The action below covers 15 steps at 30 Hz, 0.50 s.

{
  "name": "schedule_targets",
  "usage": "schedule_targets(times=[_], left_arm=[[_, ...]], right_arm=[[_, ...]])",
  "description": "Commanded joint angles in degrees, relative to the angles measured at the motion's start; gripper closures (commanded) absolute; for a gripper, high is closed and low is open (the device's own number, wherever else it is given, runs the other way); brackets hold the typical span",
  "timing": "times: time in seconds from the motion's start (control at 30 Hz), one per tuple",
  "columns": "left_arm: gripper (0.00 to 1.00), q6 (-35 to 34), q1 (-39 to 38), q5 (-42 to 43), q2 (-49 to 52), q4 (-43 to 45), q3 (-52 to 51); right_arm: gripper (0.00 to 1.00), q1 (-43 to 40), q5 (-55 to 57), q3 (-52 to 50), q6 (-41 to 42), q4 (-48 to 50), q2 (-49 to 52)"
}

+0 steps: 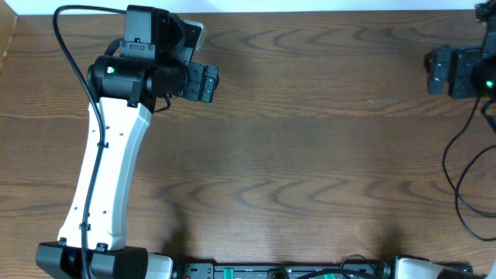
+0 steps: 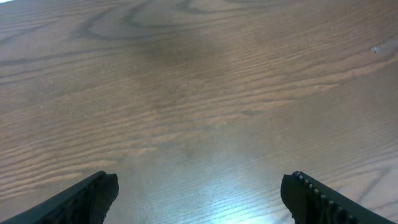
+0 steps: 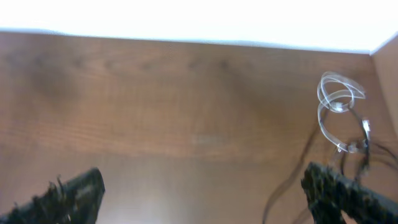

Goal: Untangle cables

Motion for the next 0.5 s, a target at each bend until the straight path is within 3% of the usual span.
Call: schedule_targets(times=[0.0,0.47], left_arm=[[0.10,1.16,0.09,-0.50,0.24,-0.20,0.20],[0.10,1.16,0.09,-0.50,0.24,-0.17,0.20]], right_arm=[[0.01,1.86,0.42,-11.06,0.15,8.39,-5.90],[0.01,7.04,0.44,-69.02,0.15,59.74,-35.74]])
